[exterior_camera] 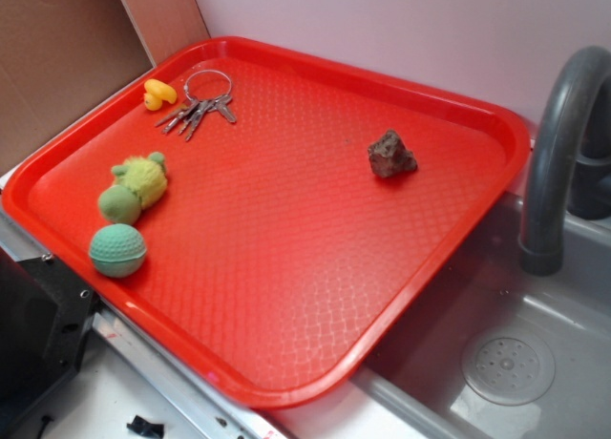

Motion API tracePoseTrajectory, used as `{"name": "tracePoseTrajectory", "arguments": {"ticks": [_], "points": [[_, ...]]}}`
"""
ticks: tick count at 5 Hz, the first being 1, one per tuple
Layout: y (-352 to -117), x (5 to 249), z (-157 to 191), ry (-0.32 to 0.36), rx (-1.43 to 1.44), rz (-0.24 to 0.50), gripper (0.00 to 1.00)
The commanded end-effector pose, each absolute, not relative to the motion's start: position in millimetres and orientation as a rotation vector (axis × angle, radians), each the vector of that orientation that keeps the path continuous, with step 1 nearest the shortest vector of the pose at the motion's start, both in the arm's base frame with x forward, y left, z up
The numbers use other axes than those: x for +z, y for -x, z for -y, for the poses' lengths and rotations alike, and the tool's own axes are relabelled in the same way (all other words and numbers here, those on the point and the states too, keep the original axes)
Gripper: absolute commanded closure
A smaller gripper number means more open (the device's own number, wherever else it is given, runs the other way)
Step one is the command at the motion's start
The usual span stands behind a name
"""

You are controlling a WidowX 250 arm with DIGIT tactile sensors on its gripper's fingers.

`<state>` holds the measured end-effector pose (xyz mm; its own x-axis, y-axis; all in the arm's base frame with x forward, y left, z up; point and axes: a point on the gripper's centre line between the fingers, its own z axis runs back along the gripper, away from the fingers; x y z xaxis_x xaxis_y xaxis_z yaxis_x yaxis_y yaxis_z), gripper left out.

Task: Grab the rock.

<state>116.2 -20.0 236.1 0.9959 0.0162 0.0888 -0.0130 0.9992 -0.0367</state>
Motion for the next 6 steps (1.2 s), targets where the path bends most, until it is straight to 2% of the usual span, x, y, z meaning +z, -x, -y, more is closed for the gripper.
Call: {"name": "tracePoseTrajectory", "arguments": {"ticks": [1, 2, 3, 4, 5, 6], "points": [[-116, 236, 20, 0.036, 0.015, 0.089, 0.00], [-140, 222, 24, -0.066, -0.058, 0.138, 0.00], [-158, 209, 42, -0.062, -0.254, 0.199, 0.00], [-185, 190, 60, -0.079, -0.504, 0.214, 0.00], [-202, 185, 71, -0.092, -0.647, 0.237, 0.00], [-235, 166, 87, -0.056, -0.823, 0.276, 0.00]]}}
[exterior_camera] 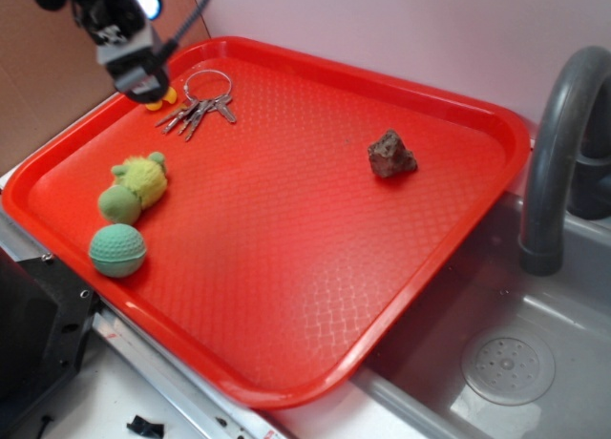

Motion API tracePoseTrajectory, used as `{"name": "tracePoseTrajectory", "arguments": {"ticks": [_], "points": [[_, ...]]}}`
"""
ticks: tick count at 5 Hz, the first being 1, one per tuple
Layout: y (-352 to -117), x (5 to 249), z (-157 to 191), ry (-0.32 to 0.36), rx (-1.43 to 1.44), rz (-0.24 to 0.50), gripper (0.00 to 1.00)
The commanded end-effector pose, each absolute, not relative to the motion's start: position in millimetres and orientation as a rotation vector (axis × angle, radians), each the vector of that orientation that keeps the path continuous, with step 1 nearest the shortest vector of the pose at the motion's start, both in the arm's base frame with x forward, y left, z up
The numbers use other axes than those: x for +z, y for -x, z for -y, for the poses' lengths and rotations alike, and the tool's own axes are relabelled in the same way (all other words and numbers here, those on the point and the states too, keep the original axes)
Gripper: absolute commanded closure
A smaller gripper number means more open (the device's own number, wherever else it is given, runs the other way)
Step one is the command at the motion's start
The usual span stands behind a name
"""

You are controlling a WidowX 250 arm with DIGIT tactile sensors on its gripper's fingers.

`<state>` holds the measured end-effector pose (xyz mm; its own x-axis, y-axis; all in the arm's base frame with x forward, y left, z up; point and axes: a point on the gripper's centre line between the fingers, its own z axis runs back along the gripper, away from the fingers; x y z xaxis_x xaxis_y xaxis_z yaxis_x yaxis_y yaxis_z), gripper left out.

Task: Grab the rock.

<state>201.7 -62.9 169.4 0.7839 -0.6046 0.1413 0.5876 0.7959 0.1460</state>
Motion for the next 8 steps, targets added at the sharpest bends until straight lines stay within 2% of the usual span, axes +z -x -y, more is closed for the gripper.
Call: {"name": "tracePoseTrajectory", "arguments": {"ticks": [1, 2, 3, 4, 6, 7, 8], "points": [[-260, 146, 98, 0.017, -0.954, 0.316, 0.00], [-282, 123, 107, 0.089, -1.028, 0.281, 0.00], [-300, 95, 121, 0.125, -1.105, 0.217, 0.00], [-306, 71, 130, 0.138, -1.164, 0.163, 0.00], [-302, 46, 143, 0.100, -1.230, 0.086, 0.00], [-301, 41, 144, 0.060, -1.233, 0.048, 0.93], [-301, 39, 141, 0.054, -1.205, 0.047, 1.00]]}}
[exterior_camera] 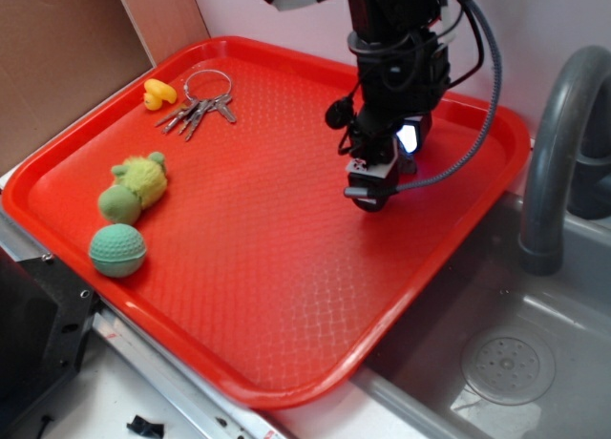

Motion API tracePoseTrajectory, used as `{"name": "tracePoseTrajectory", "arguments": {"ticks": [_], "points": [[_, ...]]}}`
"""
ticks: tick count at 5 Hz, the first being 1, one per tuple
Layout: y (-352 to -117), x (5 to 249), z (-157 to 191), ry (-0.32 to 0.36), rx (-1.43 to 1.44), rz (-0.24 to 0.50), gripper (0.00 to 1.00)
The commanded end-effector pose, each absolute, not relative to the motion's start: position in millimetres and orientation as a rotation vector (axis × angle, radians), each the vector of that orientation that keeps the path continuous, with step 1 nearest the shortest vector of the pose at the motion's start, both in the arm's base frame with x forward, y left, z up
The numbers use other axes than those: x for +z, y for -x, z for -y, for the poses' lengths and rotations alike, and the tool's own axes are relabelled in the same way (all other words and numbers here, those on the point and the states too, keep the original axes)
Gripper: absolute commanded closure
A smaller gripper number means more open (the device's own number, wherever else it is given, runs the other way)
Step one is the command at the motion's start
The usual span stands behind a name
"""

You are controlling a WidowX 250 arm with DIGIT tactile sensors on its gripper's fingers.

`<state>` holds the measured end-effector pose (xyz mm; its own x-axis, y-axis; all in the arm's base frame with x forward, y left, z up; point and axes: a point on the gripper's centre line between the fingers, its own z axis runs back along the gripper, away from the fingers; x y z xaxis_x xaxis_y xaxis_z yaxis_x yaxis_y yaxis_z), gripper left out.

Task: Grab the rock.

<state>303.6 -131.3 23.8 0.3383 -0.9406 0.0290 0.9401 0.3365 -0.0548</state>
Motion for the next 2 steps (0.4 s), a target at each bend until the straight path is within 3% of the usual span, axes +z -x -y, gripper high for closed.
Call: {"name": "tracePoseTrajectory", "arguments": {"ticks": [1, 2], "points": [[-303, 40, 136, 0.038, -1.175, 0.035, 1.00], [-302, 67, 122, 0.036, -0.970, -0.011, 1.00]]}}
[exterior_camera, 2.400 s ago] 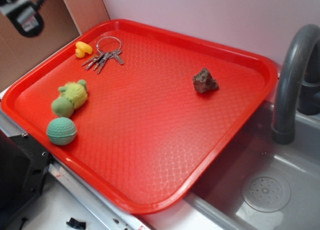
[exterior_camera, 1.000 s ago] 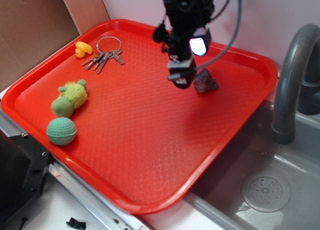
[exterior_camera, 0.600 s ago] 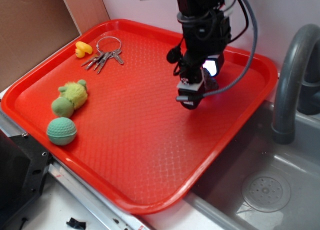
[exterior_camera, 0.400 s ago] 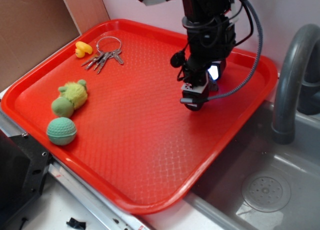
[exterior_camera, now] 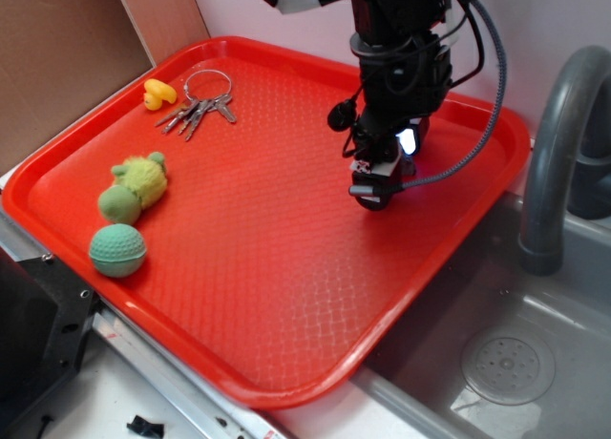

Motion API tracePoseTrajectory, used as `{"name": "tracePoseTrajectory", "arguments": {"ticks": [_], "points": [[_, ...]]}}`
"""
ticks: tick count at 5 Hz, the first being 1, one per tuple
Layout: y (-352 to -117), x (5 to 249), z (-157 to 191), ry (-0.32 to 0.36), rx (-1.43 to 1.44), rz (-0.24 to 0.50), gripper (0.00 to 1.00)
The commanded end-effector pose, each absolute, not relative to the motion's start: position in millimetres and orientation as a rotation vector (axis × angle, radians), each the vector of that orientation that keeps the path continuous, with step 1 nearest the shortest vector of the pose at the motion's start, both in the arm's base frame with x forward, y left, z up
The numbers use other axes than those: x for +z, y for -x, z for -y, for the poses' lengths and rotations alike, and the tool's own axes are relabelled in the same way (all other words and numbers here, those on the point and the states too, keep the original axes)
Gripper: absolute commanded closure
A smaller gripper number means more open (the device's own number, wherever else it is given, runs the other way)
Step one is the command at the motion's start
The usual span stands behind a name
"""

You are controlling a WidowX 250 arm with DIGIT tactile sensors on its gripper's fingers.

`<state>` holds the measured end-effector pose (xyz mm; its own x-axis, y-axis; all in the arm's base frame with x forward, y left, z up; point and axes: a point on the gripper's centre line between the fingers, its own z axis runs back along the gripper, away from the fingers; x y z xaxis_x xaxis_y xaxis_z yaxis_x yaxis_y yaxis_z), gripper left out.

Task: Grab the rock.

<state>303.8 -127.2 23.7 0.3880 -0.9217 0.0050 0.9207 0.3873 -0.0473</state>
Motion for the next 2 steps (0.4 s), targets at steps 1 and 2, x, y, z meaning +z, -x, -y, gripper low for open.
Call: {"name": "tracePoseTrajectory", "arguments": {"ticks": [1, 2], "points": [[-291, 104, 99, 0.065, -0.719, -0.028, 1.00], [-268, 146, 77, 0.051, -0.469, -0.011, 1.00]]}}
